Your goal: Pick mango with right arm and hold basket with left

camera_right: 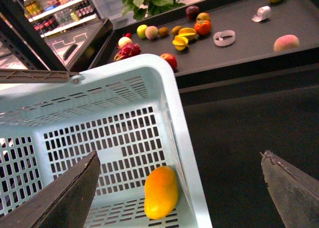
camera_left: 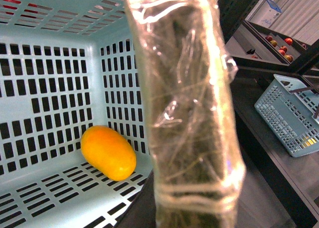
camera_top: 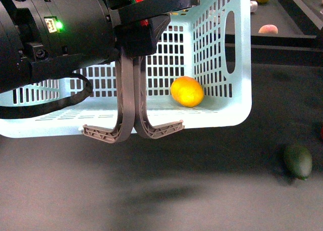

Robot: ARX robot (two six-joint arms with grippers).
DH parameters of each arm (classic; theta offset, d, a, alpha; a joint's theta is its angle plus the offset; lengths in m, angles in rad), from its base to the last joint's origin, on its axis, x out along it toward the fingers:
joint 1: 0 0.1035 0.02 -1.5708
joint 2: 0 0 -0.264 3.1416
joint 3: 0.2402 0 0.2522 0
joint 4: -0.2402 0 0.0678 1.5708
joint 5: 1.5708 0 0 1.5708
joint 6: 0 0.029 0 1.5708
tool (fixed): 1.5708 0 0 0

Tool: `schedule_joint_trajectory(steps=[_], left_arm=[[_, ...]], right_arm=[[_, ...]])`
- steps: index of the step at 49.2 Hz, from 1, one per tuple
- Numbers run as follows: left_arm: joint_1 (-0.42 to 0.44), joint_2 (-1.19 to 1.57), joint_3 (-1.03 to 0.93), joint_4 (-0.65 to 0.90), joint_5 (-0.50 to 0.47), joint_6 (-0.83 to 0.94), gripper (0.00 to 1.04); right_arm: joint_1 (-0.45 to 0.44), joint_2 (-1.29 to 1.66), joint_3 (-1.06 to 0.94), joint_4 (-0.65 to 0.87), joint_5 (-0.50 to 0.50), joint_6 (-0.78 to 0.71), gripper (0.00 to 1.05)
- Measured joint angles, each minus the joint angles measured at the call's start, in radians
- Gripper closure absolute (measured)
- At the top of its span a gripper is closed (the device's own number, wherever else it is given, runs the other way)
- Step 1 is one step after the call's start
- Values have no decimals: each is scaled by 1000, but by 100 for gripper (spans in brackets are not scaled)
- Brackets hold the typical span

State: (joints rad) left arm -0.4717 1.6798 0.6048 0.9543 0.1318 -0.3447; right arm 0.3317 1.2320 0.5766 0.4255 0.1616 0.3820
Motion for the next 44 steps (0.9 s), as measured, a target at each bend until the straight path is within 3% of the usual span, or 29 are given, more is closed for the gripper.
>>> schedule_joint_trajectory(steps=[12,23,38,44], left_arm=[[-1,0,0,0,0,0,97],[-1,0,0,0,-1,0,97],[-2,0,0,0,2,-2,97],[-2,0,0,0,2,-2,97]], right_arm=[[60,-327,-179,-144,189,38,8],[261,-751,-295,-376,486,6,8],[284,-798,-298,-383,497,5,8],[226,-852,-356,-285,383,-129,23]])
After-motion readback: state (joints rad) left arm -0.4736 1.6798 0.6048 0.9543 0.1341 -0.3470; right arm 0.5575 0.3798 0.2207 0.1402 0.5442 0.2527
